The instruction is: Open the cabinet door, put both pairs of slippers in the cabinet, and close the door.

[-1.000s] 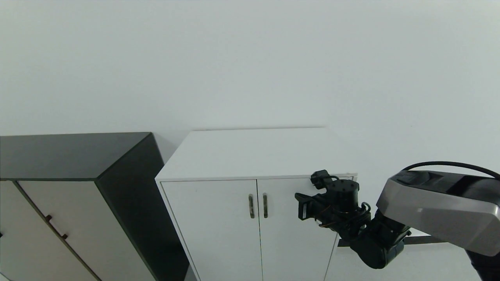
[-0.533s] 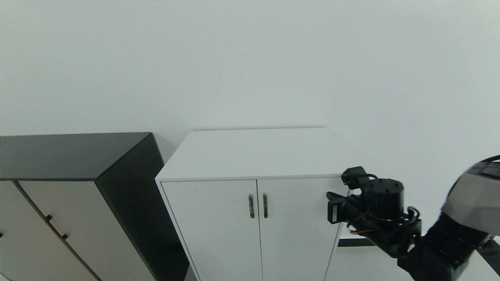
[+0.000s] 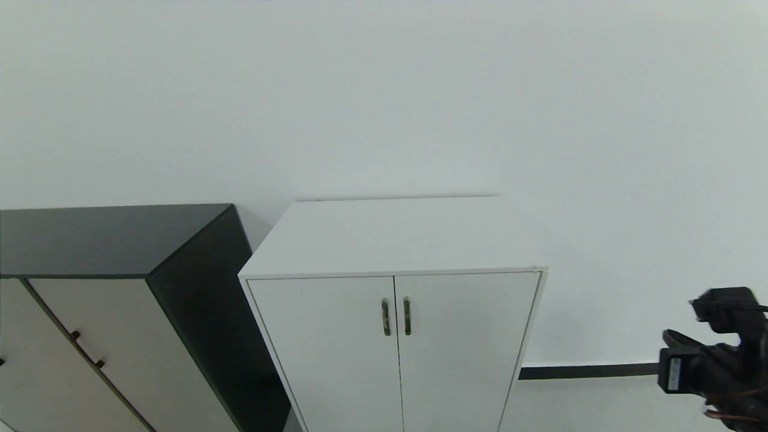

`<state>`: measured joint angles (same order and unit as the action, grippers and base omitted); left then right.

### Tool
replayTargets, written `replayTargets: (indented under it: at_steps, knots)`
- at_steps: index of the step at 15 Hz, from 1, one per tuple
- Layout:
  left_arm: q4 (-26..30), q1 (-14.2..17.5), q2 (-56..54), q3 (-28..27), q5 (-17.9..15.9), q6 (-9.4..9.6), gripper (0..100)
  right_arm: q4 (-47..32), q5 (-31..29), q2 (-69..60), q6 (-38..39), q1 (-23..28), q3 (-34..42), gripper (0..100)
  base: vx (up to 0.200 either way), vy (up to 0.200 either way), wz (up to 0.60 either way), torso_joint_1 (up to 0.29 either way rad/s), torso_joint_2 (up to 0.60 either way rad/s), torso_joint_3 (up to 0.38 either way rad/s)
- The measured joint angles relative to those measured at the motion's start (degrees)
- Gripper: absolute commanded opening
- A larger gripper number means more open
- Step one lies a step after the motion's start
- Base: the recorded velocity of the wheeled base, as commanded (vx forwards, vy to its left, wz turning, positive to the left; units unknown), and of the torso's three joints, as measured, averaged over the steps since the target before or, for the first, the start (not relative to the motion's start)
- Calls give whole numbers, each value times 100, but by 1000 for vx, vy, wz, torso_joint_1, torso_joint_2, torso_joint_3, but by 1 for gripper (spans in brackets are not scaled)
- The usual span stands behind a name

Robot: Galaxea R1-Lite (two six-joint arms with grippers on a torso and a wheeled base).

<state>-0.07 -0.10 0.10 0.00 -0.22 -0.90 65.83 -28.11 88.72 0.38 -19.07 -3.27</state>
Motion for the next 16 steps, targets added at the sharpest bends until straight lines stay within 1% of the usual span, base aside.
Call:
replayTargets:
  at_steps: [1, 3, 4, 6, 8, 11, 12, 16]
  knots:
    - [0, 2, 0, 0, 1, -2, 0, -327, -7, -424, -91, 228, 127, 0, 0, 0, 0, 0, 0, 0]
    - [0, 0, 0, 0, 12, -18, 0, -1235, 165, -1312, -199, 492, 247, 0, 0, 0, 0, 0, 0, 0]
    - [0, 0, 0, 0, 12, -32, 0, -1741, 433, -1777, -216, 562, 276, 0, 0, 0, 0, 0, 0, 0]
    - [0, 0, 0, 0, 12, -32, 0, -2970, 1239, -2811, -190, 640, 302, 0, 0, 0, 0, 0, 0, 0]
    - [0, 0, 0, 0, 11, -33, 0, -4328, 1952, -3989, -149, 686, 317, 0, 0, 0, 0, 0, 0, 0]
    - [0, 0, 0, 0, 6, -24, 0, -6003, 2461, -5499, -104, 708, 319, 0, 0, 0, 0, 0, 0, 0]
    - [0, 2, 0, 0, 6, -24, 0, -6282, 2533, -5869, -89, 700, 319, 0, 0, 0, 0, 0, 0, 0]
    - [0, 0, 0, 0, 1, -18, 0, -6517, 2670, -6888, -168, 575, 296, 0, 0, 0, 0, 0, 0, 0]
